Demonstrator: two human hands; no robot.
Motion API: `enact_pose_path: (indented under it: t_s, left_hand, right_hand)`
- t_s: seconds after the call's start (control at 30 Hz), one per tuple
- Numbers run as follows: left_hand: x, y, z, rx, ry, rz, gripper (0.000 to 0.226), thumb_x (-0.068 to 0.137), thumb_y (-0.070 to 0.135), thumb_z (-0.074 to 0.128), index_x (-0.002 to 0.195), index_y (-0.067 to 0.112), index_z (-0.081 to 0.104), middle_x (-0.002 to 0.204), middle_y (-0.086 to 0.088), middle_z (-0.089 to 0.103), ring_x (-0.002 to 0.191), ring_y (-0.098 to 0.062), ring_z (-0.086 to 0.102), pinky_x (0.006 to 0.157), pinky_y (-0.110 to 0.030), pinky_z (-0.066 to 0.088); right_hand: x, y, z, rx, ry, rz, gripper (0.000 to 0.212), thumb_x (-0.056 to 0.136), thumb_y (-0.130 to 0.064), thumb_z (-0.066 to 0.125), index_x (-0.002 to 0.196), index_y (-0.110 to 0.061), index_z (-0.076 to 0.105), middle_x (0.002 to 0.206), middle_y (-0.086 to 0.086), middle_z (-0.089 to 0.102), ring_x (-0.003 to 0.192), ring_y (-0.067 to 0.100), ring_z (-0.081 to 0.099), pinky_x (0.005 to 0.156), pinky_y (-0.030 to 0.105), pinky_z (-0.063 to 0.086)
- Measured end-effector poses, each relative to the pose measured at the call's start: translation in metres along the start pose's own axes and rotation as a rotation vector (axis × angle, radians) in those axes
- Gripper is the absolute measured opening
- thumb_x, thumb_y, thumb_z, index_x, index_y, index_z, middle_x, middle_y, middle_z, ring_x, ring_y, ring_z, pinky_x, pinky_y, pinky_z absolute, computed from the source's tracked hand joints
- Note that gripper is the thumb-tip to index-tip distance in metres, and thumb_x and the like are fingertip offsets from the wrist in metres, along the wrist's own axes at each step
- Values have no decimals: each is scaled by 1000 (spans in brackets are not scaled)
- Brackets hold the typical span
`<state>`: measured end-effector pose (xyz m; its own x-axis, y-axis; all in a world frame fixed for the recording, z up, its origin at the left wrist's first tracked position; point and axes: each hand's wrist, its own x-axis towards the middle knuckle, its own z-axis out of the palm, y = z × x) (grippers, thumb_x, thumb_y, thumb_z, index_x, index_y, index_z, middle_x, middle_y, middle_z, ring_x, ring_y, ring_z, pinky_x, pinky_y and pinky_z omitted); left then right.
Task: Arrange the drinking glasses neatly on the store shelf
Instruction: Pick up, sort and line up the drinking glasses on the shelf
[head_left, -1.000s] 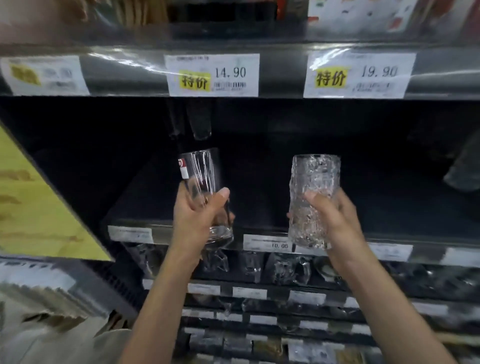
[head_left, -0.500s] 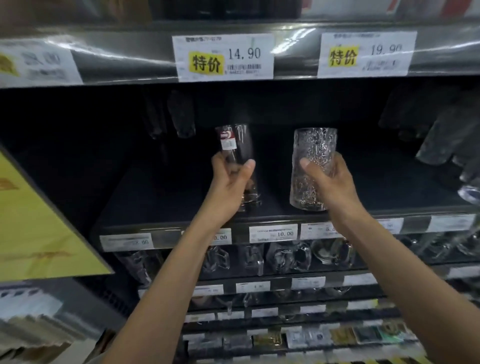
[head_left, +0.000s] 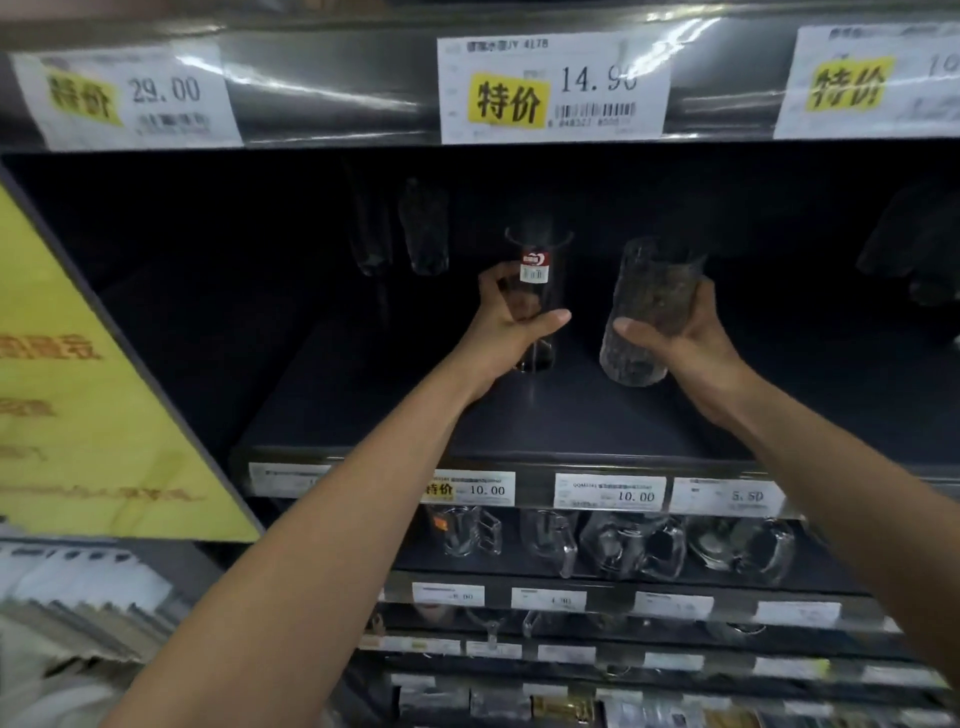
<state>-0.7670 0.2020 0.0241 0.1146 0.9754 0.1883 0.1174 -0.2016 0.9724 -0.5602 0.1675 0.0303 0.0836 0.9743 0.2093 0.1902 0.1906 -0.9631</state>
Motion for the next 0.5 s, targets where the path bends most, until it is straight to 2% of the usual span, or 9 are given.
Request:
enact_pose_path:
  t_s: [0.13, 0.2, 0.3, 0.43, 0.5]
  left_hand:
    - [20, -6, -3, -33, -23, -30, 71, 84, 18, 78, 136, 25, 31, 129, -8, 56, 120, -18, 57, 99, -33, 51]
    - [27, -13, -2, -56, 22, -48, 71, 83, 16, 79, 138, 15, 35, 132, -6, 57, 115, -14, 59, 93, -25, 52]
    - [40, -22, 0, -52, 130, -44, 71, 80, 12, 81, 134, 6, 35, 126, -5, 59, 99, -7, 60, 74, -12, 51]
    - [62, -28, 0, -16, 181, -30, 71, 78, 14, 84, 131, 5, 37, 113, -1, 59, 98, -11, 62, 72, -13, 52]
    - [72, -32, 0, 13, 191, -21, 70, 78, 18, 84, 131, 7, 39, 111, -2, 60, 94, -7, 62, 71, -12, 51]
  right_hand:
    - [21, 9, 5, -34, -20, -3, 80, 84, -20, 78, 144, -20, 24, 122, -12, 54, 110, -2, 55, 95, 25, 47]
    - [29, 15, 7, -54, -27, 0, 82, 84, -22, 78, 146, -21, 25, 124, -13, 54, 111, -1, 55, 98, 26, 46]
    - [42, 24, 8, -108, -28, 3, 87, 82, -24, 80, 149, -23, 24, 126, -13, 53, 114, 1, 54, 99, 25, 45]
    - [67, 31, 11, -129, -16, 6, 86, 82, -23, 81, 147, -24, 26, 123, -15, 54, 112, -1, 54, 99, 24, 46]
    - [80, 35, 14, -140, 4, 5, 85, 81, -25, 81, 146, -24, 27, 127, -11, 54, 117, 4, 54, 102, 27, 46]
